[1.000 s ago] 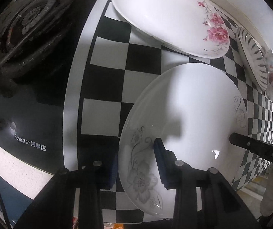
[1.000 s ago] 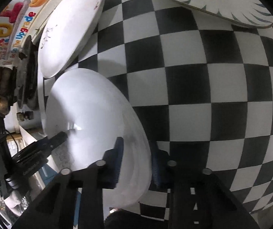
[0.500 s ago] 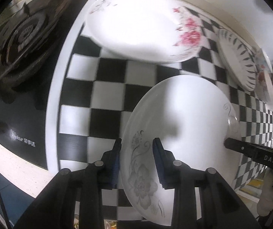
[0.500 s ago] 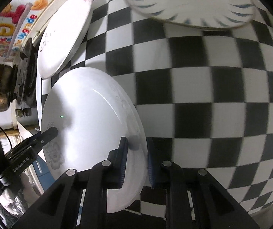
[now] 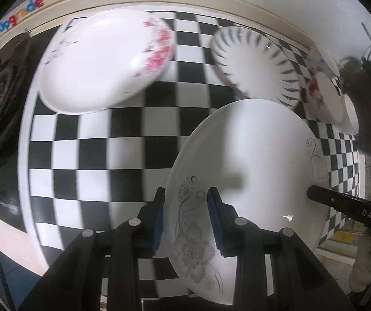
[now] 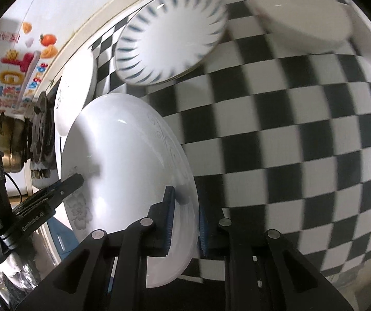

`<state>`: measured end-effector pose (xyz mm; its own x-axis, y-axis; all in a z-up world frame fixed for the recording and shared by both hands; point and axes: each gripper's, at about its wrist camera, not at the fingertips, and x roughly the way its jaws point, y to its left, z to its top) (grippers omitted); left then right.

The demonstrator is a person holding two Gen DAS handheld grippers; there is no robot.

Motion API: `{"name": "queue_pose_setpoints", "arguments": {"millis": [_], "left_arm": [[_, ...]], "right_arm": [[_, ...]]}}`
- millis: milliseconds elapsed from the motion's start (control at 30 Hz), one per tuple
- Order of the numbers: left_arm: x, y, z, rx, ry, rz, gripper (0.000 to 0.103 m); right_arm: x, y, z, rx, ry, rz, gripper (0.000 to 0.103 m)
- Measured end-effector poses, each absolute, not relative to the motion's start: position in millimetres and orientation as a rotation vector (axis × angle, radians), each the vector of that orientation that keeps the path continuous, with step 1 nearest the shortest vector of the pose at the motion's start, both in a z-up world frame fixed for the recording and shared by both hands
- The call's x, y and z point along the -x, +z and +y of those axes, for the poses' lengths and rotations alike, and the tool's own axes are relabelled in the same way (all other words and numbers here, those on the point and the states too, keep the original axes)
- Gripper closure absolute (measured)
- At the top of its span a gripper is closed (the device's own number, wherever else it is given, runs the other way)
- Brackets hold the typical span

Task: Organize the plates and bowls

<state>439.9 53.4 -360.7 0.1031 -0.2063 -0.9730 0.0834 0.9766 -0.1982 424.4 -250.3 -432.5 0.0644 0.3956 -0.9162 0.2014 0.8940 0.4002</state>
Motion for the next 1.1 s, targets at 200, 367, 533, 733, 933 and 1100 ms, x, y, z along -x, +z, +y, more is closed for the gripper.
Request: {"name": "queue_pose_setpoints", "arguments": {"millis": [200, 367, 533, 733, 933, 1100], "left_arm": [[-437, -372, 18, 0.097, -0.243, 1.48, 0.074], [-432, -384, 2, 0.086, -0.242, 1.494, 0.074], [-429, -399, -7, 0.075, -0.223, 1.521, 0.074], [-428, -410, -8, 0.061, -0.191, 1.544, 0.074], [-432, -412, -8, 0.055, -0.173, 1.543, 0.073], [-431, -412, -11, 0.063, -0.158, 1.548, 0.071]], "right_arm": [[-413, -432, -300, -0.499, 0.122, 1.513, 0.084], [-409, -448, -319, -0.501, 0.104, 1.525, 0.084], [-408, -464, -331, -0.492, 0.106, 1.54, 0.084], [-410, -474, -329, -0.489, 0.124, 1.554, 0.084], [-412, -484, -322, -0.491, 0.138, 1.566, 0.084], [-412, -489, -324, -0.505, 0.171, 1.584, 0.084]]}}
